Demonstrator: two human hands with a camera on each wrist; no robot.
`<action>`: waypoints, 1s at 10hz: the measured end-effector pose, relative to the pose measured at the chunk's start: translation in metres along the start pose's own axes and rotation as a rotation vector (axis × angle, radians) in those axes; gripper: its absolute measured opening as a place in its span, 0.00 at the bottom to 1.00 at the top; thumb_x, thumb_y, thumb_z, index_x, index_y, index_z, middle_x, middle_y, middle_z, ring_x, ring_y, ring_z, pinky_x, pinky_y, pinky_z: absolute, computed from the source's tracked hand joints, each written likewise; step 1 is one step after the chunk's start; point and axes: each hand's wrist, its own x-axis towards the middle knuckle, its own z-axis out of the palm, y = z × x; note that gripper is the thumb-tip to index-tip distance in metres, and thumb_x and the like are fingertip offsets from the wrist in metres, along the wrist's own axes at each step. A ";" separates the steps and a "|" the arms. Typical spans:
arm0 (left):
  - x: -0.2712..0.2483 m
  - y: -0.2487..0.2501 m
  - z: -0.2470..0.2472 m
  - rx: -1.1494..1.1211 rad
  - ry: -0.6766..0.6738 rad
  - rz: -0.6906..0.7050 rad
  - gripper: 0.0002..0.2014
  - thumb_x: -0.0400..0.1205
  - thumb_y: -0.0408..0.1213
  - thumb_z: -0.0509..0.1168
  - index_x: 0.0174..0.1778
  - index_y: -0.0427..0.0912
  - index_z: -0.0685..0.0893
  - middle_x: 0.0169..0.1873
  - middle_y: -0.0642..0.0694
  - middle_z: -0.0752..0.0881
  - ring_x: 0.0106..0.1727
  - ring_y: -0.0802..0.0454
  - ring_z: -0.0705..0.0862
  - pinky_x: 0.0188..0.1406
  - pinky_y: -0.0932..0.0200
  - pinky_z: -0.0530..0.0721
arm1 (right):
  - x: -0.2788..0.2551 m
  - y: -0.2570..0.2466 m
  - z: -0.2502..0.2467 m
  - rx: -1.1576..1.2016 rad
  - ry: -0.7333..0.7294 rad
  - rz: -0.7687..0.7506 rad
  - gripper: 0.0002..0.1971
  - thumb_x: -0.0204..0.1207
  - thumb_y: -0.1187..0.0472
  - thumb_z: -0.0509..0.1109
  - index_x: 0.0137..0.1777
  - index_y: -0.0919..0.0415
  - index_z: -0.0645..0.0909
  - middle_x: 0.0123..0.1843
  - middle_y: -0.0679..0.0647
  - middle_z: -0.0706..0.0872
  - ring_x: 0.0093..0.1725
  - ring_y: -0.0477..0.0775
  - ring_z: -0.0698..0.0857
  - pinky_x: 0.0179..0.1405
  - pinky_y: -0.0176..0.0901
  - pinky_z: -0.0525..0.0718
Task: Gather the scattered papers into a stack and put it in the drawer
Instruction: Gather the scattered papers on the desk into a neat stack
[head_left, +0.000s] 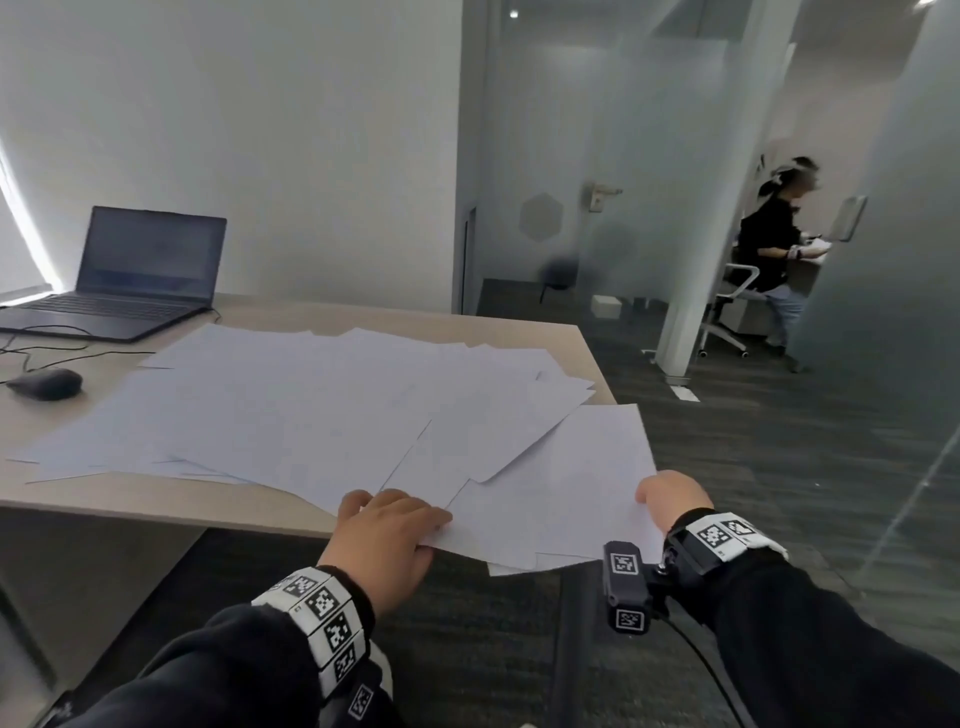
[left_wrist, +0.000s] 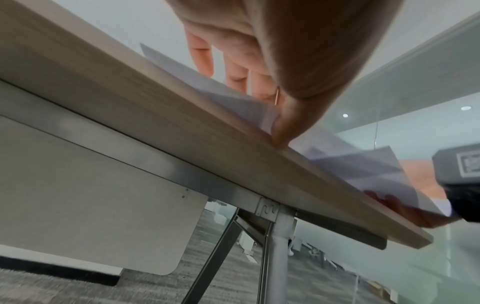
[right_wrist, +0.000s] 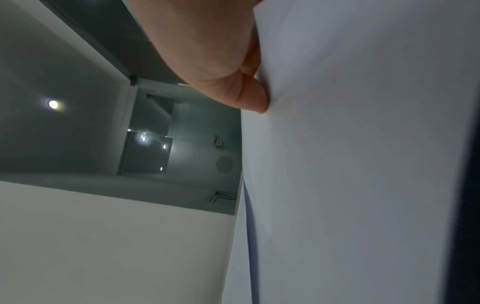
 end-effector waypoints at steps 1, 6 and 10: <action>-0.001 -0.016 0.004 -0.025 0.099 -0.010 0.11 0.77 0.46 0.64 0.50 0.65 0.87 0.49 0.66 0.87 0.57 0.57 0.83 0.56 0.49 0.69 | -0.001 -0.001 -0.013 0.012 0.056 0.029 0.20 0.82 0.66 0.60 0.72 0.72 0.76 0.73 0.69 0.79 0.72 0.67 0.77 0.66 0.49 0.78; 0.003 0.042 0.032 -0.184 0.235 0.211 0.06 0.76 0.49 0.62 0.41 0.61 0.85 0.46 0.65 0.84 0.52 0.61 0.82 0.48 0.54 0.77 | -0.023 -0.001 0.007 0.183 -0.214 -0.019 0.05 0.75 0.63 0.71 0.42 0.65 0.82 0.64 0.69 0.85 0.64 0.69 0.83 0.70 0.61 0.79; 0.000 0.031 0.029 -0.182 0.177 0.120 0.04 0.76 0.45 0.64 0.40 0.60 0.83 0.46 0.65 0.84 0.51 0.60 0.82 0.45 0.60 0.80 | -0.017 0.015 -0.015 0.150 -0.136 -0.027 0.03 0.77 0.66 0.67 0.49 0.59 0.79 0.55 0.59 0.76 0.56 0.55 0.76 0.56 0.45 0.75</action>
